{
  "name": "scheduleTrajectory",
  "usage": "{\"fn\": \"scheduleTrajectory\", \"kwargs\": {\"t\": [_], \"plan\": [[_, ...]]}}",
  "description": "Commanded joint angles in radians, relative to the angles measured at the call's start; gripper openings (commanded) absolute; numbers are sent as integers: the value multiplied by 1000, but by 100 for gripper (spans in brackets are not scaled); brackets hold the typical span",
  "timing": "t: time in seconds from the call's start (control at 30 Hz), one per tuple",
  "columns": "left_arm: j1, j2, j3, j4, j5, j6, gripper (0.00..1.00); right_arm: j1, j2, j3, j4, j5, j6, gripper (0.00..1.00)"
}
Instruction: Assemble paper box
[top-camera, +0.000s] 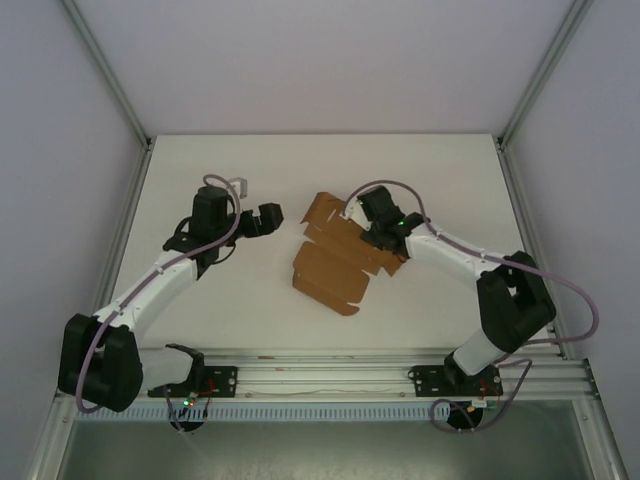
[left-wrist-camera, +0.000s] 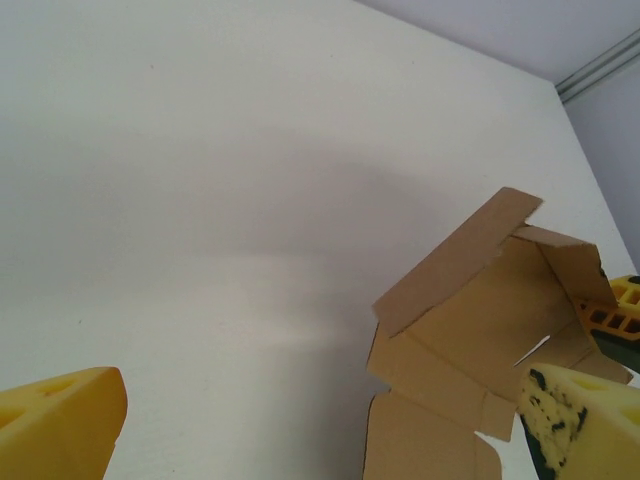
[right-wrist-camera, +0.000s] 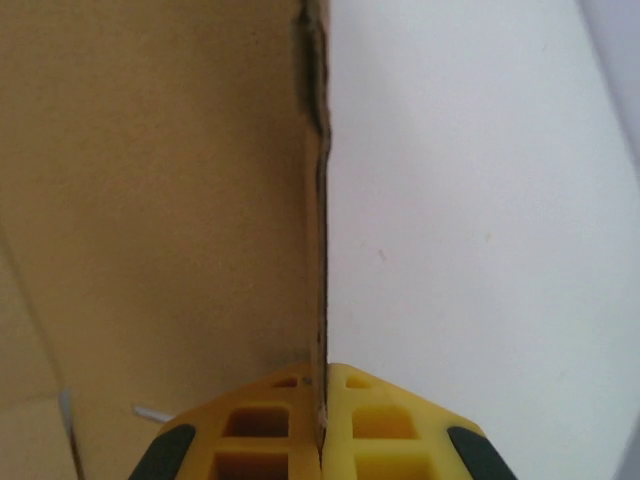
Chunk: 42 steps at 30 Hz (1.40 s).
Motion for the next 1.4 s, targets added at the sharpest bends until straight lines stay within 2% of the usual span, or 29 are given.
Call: {"fn": "scheduleTrajectory", "kwargs": {"t": [0.0, 0.17, 0.33, 0.47, 0.67, 0.8, 0.9, 1.17, 1.27, 1.37], "plan": [[-4, 26, 40, -38, -15, 8, 100, 48, 12, -42, 169, 155, -179, 1], [-4, 97, 61, -1, 20, 24, 100, 121, 39, -106, 362, 266, -309, 0], [-4, 182, 87, 7, 4, 39, 100, 156, 32, -181, 558, 296, -400, 0], [-5, 218, 103, 3, -32, 36, 100, 165, 16, -192, 561, 297, -411, 0], [-18, 215, 87, 86, 120, 78, 100, 183, 25, -193, 548, 315, -413, 0], [-52, 221, 108, 80, 27, 105, 100, 191, 33, -187, 559, 312, -392, 0], [-69, 289, 177, -13, -57, 156, 100, 193, 33, -164, 531, 294, -346, 0], [-149, 391, 243, -28, -43, 239, 100, 197, 21, -155, 522, 248, -298, 0], [-162, 405, 248, 1, -12, 226, 100, 197, 4, -159, 521, 210, -270, 0], [-177, 395, 228, 64, -27, 185, 100, 197, -19, -172, 523, 165, -236, 0]]}}
